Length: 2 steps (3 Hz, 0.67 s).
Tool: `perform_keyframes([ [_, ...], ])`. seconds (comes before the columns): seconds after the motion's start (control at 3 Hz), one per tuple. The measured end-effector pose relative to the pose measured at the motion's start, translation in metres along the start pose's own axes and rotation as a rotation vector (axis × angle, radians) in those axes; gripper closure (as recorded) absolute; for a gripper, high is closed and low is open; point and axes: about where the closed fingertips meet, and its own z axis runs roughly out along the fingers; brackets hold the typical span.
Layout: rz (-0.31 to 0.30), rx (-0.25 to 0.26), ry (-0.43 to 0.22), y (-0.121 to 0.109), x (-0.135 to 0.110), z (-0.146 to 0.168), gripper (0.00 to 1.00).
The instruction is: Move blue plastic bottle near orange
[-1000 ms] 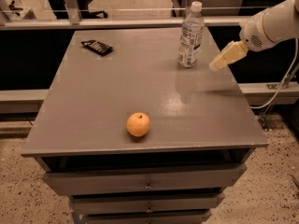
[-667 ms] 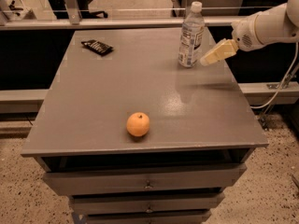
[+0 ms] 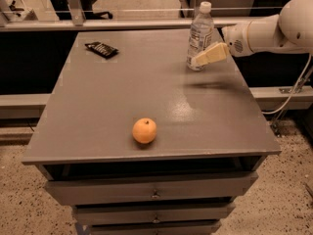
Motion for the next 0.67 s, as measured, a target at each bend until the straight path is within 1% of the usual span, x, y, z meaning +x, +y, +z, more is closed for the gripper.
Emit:
perform_keyframes([
  [0.33, 0.023, -0.038, -0.054, 0.009, -0.0081, 0.0161, 0.0],
  [0.67, 0.035, -0.056, -0.101, 0.0146, -0.016, 0.0255, 0.13],
])
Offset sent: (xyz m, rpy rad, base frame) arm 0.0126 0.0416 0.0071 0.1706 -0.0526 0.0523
